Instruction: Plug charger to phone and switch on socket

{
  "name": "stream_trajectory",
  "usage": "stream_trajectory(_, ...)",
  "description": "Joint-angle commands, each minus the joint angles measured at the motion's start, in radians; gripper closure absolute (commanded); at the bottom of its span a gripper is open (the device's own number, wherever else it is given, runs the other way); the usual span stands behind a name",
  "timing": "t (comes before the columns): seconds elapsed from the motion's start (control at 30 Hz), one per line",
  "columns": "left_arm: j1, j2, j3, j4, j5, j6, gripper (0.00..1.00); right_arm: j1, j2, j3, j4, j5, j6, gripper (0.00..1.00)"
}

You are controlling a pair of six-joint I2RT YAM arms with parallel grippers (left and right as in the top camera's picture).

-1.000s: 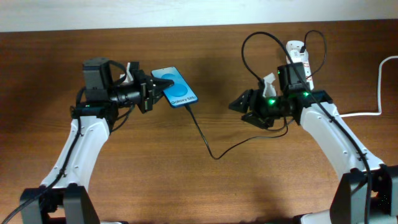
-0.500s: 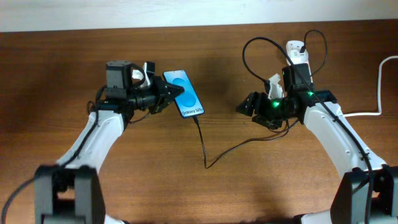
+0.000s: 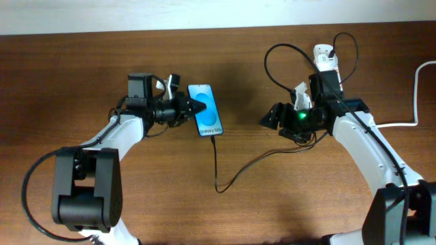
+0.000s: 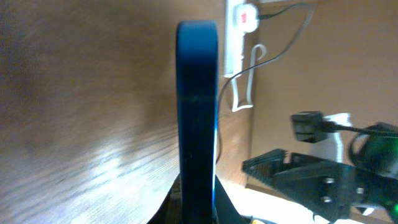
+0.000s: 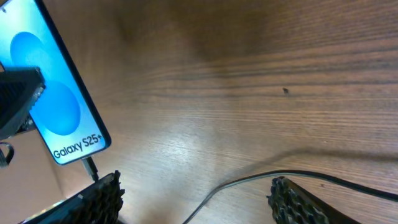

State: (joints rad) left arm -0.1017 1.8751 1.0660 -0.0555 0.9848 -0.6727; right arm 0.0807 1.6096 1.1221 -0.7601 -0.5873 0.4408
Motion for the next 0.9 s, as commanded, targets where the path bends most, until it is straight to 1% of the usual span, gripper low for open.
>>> stream_trajectory(0.0, 0.003, 0.006, 0.015, -0.095, -0.113, 0.125, 0.99, -0.003, -0.015, 0.008, -0.014, 0.024, -0.031, 0.22)
stream_trajectory(0.07, 0.003, 0.006, 0.020, -0.169, -0.167, 0.166, 0.99, -0.003, -0.015, 0.008, -0.015, 0.024, -0.042, 0.22)
stream_trajectory(0.27, 0.003, 0.006, 0.020, -0.254, -0.276, 0.244, 0.95, -0.003, -0.015, 0.008, -0.023, 0.024, -0.044, 0.22)
stream_trajectory(0.43, 0.003, 0.006, 0.020, -0.253, -0.284, 0.264, 0.93, -0.003, -0.015, 0.008, -0.035, 0.025, -0.045, 0.22)
stream_trajectory(0.5, 0.003, 0.009, 0.019, -0.254, -0.302, 0.278, 0.91, -0.003, -0.015, 0.008, -0.039, 0.024, -0.045, 0.22)
stream_trajectory(0.73, 0.003, 0.024, 0.019, -0.257, -0.347, 0.286, 0.90, -0.003, -0.015, 0.008, -0.048, 0.025, -0.045, 0.22)
stream_trajectory(0.87, 0.003, 0.040, 0.019, -0.257, -0.347, 0.316, 0.90, -0.003, -0.015, 0.008, -0.052, 0.025, -0.045, 0.22)
